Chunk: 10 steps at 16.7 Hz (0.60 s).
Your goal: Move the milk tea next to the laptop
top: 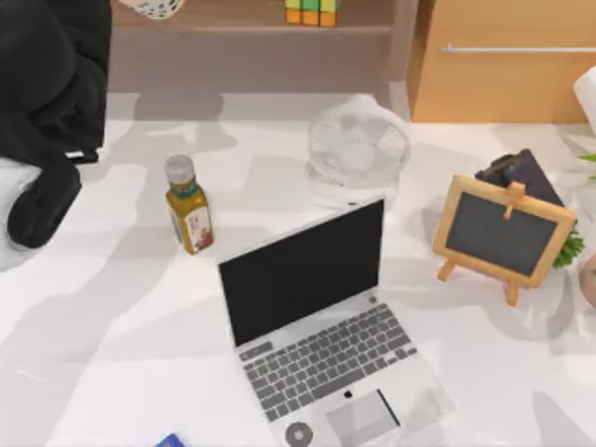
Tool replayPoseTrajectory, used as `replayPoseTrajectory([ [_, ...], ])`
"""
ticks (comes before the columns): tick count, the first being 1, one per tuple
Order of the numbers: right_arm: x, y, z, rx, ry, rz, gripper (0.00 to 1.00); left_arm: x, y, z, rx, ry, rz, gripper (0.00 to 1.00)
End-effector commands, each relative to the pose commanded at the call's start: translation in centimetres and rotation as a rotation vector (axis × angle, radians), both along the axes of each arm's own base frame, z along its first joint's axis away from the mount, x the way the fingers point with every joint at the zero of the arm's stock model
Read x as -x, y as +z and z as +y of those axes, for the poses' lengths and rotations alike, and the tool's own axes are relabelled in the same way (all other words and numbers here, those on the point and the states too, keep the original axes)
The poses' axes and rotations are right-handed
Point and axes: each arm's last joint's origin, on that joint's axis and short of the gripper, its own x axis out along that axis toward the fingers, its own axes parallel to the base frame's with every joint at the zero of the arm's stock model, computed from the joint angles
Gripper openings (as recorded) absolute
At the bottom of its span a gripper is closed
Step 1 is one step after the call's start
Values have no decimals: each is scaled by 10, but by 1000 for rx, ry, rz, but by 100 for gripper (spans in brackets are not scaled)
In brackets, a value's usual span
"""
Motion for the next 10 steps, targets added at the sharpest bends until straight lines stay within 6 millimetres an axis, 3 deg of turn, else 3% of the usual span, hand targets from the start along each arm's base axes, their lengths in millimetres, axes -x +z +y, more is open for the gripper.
replayPoseTrajectory([
  [5, 0, 0, 0, 0, 0, 0, 100, 10, 38, -42, 160, 11, 0, 0],
  [10, 0, 0, 0, 0, 0, 0, 100, 24, 46, -94, 234, 3, 102, 0],
])
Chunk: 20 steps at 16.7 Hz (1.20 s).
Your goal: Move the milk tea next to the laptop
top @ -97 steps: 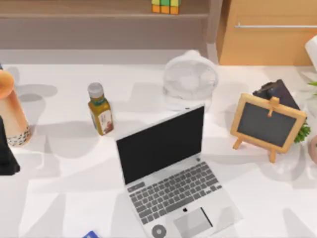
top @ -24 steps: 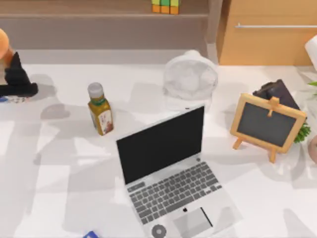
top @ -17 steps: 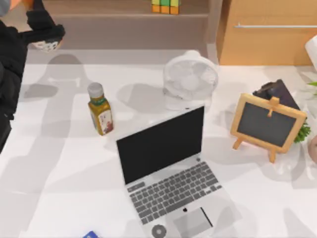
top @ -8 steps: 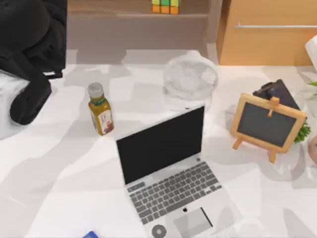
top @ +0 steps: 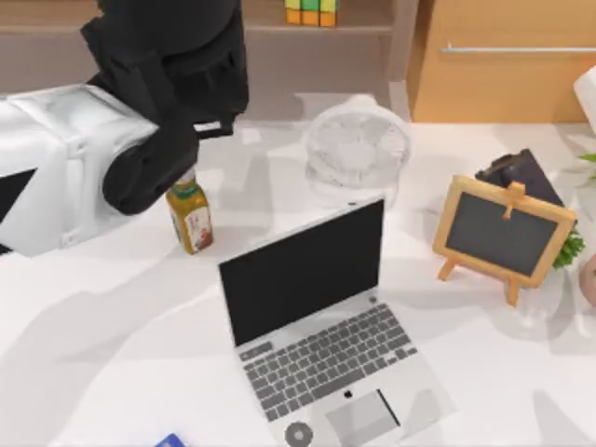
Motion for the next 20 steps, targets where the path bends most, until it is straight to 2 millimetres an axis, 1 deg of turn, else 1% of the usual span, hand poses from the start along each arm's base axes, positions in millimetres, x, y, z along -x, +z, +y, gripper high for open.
replayPoseTrajectory([
  [3, 0, 0, 0, 0, 0, 0, 100, 13, 0, -35, 17, -16, 64, 0],
  [7, 0, 0, 0, 0, 0, 0, 100, 34, -13, -84, -21, -34, 162, 0],
  [10, 0, 0, 0, 0, 0, 0, 100, 57, -23, -120, -55, -49, 211, 0],
  [12, 0, 0, 0, 0, 0, 0, 100, 77, -33, -145, -93, -64, 239, 0],
  [14, 0, 0, 0, 0, 0, 0, 100, 101, -51, -171, -163, -83, 269, 0],
  [17, 0, 0, 0, 0, 0, 0, 100, 143, -91, -205, -325, -113, 308, 0],
  [18, 0, 0, 0, 0, 0, 0, 100, 157, -106, -214, -386, -121, 315, 0],
  [20, 0, 0, 0, 0, 0, 0, 100, 181, -135, -226, -499, -137, 325, 0],
])
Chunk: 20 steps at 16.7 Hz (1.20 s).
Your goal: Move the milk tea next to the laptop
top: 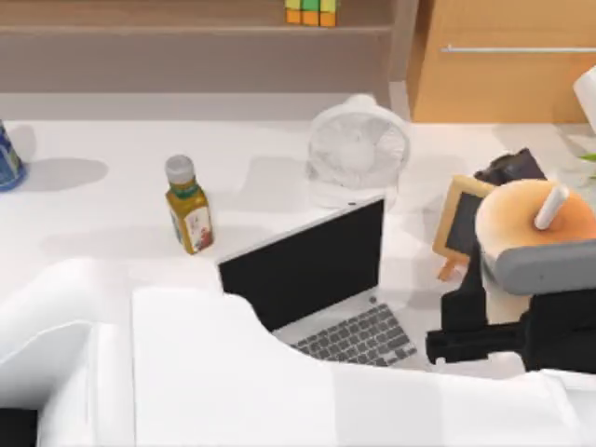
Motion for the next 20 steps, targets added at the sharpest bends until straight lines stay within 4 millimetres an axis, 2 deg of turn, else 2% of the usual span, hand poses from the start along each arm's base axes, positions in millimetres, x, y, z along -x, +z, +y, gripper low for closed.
replayPoseTrajectory([
  [2, 0, 0, 0, 0, 0, 0, 100, 15, -23, -4, -92, -24, 8, 0],
  [4, 0, 0, 0, 0, 0, 0, 100, 19, -35, -2, -142, -32, 16, 0],
  [9, 0, 0, 0, 0, 0, 0, 100, 19, -35, -2, -142, -32, 16, 0],
  [10, 0, 0, 0, 0, 0, 0, 100, 12, -18, -4, -63, -12, -2, 0],
  [16, 0, 0, 0, 0, 0, 0, 100, 18, -13, -11, -8, -11, -28, 0],
  [20, 0, 0, 0, 0, 0, 0, 100, 13, -4, -16, 68, 14, -58, 0],
])
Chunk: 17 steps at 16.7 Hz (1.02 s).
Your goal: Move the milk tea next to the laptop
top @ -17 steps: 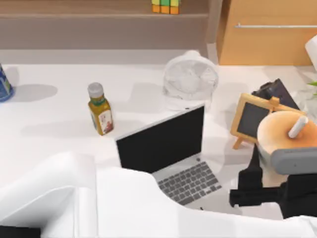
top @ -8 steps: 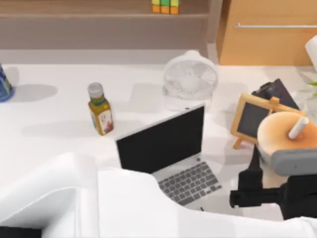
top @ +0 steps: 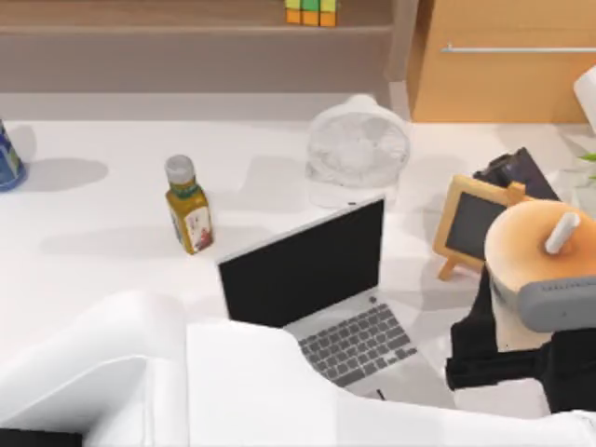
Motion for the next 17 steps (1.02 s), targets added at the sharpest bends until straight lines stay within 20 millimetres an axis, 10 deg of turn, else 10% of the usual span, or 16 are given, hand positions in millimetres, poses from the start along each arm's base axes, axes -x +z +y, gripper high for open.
replayPoseTrajectory([
  [17, 0, 0, 0, 0, 0, 0, 100, 5, -60, 13, -210, -43, 74, 0],
])
